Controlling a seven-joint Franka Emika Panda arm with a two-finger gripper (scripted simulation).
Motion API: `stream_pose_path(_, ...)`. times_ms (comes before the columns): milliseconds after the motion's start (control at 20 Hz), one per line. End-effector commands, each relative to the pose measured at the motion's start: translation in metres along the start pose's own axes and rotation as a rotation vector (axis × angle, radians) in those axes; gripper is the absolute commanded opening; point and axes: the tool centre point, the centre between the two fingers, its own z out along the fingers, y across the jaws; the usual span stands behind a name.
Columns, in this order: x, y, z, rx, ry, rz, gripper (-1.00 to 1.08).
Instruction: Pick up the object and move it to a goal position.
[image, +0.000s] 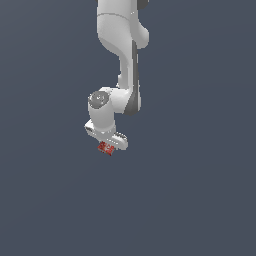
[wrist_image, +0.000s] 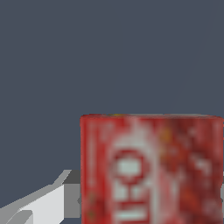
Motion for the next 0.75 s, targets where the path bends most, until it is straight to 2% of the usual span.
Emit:
stream_pose_path(0, 0.017, 0.01, -0.008, 0.0, 0.0, 0.0, -1.0)
stream_pose_path(350, 0.047, 0.026, -0.021, 0.0, 0.0, 0.0, -1.0)
stream_pose_path(700, 0.056, 0.03, -0.024, 0.0, -0.001, 0.001, -1.0)
